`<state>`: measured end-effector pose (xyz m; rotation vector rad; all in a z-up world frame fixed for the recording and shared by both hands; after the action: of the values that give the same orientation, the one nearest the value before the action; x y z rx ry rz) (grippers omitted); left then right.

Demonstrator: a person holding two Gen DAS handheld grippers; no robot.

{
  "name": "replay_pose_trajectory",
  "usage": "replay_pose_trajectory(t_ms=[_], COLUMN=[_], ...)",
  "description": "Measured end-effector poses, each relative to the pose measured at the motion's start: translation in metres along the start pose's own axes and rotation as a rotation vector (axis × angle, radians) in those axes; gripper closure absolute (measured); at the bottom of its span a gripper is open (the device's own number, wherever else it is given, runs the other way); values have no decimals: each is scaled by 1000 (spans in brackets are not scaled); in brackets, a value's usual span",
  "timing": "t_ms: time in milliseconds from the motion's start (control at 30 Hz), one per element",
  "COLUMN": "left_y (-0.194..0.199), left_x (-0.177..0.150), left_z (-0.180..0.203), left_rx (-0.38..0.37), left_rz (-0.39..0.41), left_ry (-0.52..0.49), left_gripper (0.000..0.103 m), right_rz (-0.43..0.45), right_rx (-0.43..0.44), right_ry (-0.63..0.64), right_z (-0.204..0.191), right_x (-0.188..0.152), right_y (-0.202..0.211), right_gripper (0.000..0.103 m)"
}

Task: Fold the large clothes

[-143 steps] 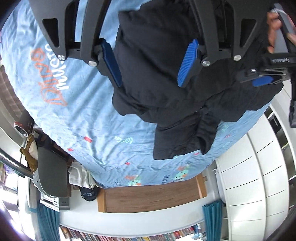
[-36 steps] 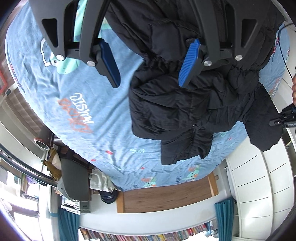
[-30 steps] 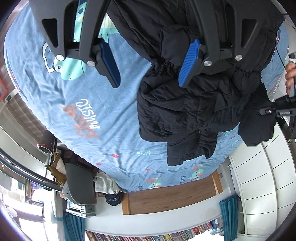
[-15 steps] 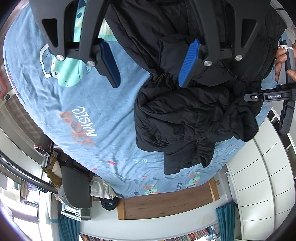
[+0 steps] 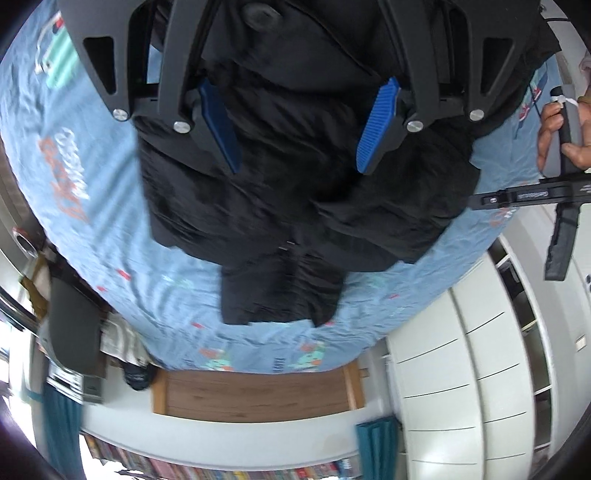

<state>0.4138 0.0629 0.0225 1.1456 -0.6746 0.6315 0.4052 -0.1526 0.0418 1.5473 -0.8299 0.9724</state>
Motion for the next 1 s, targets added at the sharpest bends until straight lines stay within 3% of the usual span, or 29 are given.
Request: replay_pose_trajectory(t_ms=[200, 400, 600, 733, 867, 1000], left_y=[-34, -67, -71, -58, -34, -42], left_x=[9, -32, -54, -50, -41, -59], left_z=[-22, -23, -14, -12, -5, 1], left_rx=[32, 49, 90, 119, 129, 162], left_rz=[-11, -71, -86, -79, -12, -94], left_ry=[25, -22, -82, -77, -91, -150], left_gripper=[47, 45, 44, 44, 44, 44], right_rz=[-30, -184, -211, -252, -188, -288], right_rx=[74, 34, 46, 19, 7, -4], right_ry=[61, 53, 94, 75, 66, 42], right_z=[-49, -35, -31, -31, -35, -23], right_x=[0, -51, -82, -77, -60, -79], right_y=[-69, -112, -112, -108, -87, -91], right_gripper=[39, 39, 38, 38, 38, 38])
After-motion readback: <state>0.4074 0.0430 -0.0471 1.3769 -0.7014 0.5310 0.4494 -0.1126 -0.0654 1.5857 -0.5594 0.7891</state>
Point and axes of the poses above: each gripper's, at about its wrist camera, not at the fingertips, and y roughly against the way its jaws point, z to its right, x to its top, the point moved 2 cm from there along -y, roughly the way its jaws point, and after that the axes turned 15 degrees about z, right-handed, at the moved point
